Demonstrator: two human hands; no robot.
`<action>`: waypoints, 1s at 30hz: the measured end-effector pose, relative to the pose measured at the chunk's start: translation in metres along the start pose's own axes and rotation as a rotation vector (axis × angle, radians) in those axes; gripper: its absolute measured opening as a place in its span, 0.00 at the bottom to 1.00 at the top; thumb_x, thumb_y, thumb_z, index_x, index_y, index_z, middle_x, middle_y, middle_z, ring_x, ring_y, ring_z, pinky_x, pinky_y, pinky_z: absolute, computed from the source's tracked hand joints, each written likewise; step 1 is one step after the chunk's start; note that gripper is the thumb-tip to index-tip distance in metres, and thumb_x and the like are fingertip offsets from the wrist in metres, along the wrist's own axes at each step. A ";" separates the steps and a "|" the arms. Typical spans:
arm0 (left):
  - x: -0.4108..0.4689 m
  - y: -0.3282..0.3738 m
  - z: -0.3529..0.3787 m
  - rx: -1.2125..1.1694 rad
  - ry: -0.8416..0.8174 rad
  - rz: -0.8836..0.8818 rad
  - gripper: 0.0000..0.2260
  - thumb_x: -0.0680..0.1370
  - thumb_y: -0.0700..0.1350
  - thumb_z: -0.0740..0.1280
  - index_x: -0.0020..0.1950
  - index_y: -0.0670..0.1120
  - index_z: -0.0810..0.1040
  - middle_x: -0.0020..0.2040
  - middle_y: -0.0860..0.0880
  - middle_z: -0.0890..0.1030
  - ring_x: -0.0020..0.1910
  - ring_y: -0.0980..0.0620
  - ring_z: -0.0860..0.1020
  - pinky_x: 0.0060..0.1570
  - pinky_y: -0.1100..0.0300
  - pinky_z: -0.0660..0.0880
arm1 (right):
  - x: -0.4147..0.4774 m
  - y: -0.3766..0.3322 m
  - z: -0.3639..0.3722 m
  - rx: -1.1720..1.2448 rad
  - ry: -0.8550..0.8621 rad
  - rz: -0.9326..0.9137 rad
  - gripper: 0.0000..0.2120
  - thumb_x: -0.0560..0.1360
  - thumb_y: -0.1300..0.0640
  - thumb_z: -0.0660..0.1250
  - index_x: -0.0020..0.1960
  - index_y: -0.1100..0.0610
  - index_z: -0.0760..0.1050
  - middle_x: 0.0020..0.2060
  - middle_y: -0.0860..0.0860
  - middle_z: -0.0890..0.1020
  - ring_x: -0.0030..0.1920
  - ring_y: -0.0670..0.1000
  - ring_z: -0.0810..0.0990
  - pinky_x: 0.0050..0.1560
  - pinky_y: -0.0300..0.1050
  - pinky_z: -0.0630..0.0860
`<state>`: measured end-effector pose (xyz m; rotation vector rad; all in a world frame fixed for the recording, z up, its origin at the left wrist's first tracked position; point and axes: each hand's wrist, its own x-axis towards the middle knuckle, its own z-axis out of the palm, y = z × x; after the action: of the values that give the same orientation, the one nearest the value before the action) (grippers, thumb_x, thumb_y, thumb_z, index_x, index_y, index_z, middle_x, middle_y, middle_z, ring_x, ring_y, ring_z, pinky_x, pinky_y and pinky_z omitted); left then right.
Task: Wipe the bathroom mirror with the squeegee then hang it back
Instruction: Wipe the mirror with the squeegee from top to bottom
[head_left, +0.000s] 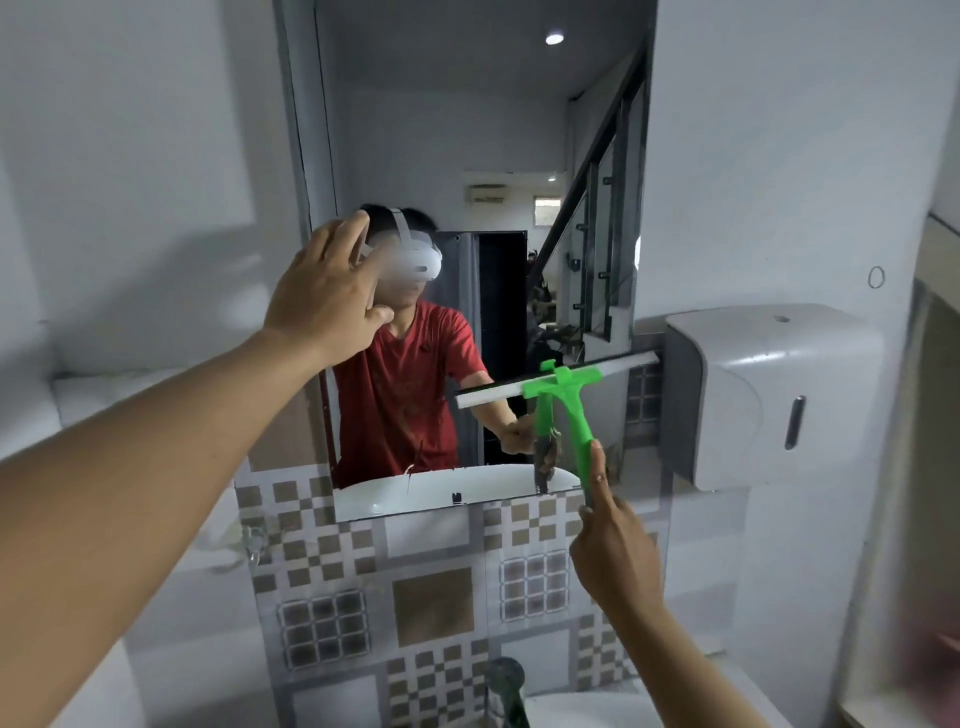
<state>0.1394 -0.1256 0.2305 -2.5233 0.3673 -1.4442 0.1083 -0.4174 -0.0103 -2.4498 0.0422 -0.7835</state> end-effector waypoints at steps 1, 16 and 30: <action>0.000 0.000 0.000 0.002 0.004 -0.001 0.38 0.72 0.51 0.76 0.78 0.45 0.65 0.77 0.38 0.63 0.74 0.35 0.62 0.69 0.37 0.69 | -0.005 0.001 0.004 0.030 -0.013 0.028 0.47 0.77 0.67 0.63 0.79 0.41 0.34 0.48 0.57 0.82 0.34 0.52 0.77 0.28 0.45 0.75; 0.002 -0.001 0.007 -0.037 -0.015 -0.027 0.37 0.74 0.51 0.74 0.79 0.48 0.63 0.80 0.39 0.59 0.77 0.35 0.59 0.73 0.38 0.64 | -0.057 -0.107 0.038 0.638 -0.154 0.200 0.43 0.83 0.62 0.57 0.76 0.39 0.27 0.37 0.47 0.75 0.35 0.53 0.81 0.33 0.49 0.82; 0.000 -0.004 0.008 -0.034 -0.021 -0.033 0.34 0.75 0.51 0.71 0.80 0.49 0.63 0.80 0.40 0.60 0.77 0.36 0.59 0.75 0.41 0.63 | -0.068 -0.104 0.052 -0.007 -0.180 -0.279 0.50 0.80 0.63 0.60 0.71 0.34 0.20 0.43 0.52 0.74 0.31 0.49 0.74 0.29 0.45 0.77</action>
<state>0.1469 -0.1209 0.2280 -2.5812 0.3511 -1.4346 0.0656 -0.2909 -0.0267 -2.5549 -0.3721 -0.6732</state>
